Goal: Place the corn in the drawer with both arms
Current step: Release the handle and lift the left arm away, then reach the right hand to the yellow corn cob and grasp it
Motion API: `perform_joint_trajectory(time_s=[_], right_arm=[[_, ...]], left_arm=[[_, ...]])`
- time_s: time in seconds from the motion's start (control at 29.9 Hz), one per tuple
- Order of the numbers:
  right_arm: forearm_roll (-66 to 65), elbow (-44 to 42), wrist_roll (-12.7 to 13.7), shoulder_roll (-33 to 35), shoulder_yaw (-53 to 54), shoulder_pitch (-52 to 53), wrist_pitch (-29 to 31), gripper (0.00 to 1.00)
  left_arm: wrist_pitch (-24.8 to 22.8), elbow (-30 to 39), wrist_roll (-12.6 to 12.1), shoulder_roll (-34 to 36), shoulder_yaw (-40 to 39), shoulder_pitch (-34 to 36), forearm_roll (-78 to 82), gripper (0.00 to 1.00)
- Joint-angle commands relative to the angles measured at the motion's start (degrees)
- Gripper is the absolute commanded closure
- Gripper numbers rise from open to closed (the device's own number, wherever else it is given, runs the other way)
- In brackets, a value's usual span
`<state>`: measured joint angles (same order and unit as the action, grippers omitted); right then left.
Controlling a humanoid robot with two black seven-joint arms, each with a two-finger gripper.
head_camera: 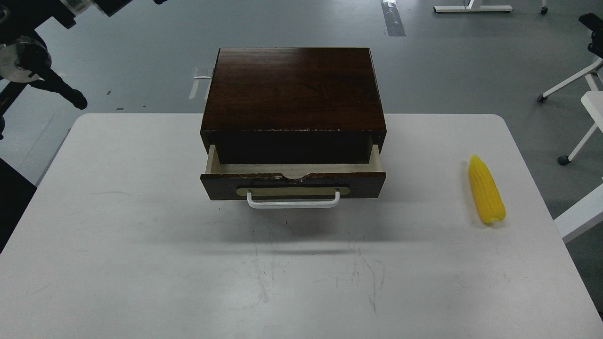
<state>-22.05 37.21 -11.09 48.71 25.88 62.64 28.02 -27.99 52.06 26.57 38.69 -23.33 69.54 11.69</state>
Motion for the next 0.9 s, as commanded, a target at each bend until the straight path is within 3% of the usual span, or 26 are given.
perform_joint_trajectory(time_s=[0.0, 0.17, 0.3, 0.5, 0.87], right_arm=[[-13.4, 1.63, 0.01, 0.33, -2.31, 0.02, -0.02, 0.0], [-23.47, 1.81, 0.01, 1.21, -8.82, -0.42, -0.02, 0.0], [-29.26, 2.69, -0.07, 0.95, -19.87, -0.15, -0.02, 0.0], [-32.53, 2.34, -0.25, -1.59, -33.86, -0.15, -7.61, 0.0], [-32.62, 2.25, -0.51, -8.53, -38.36, -0.86, -10.62, 0.03]], left_arm=[[-0.01, -8.0, -0.02, -3.69, -0.14, -1.33, -15.16, 0.02], [-0.01, -12.16, 0.06, -6.78, -1.54, -2.3, -25.04, 0.02], [-0.01, -12.25, -0.11, -8.1, -8.03, -5.55, -26.11, 0.02], [0.39, -12.16, 0.06, -8.19, -9.36, -7.05, -26.37, 0.02], [1.1, -11.64, -0.37, -7.57, -10.24, -6.87, -25.76, 0.02]])
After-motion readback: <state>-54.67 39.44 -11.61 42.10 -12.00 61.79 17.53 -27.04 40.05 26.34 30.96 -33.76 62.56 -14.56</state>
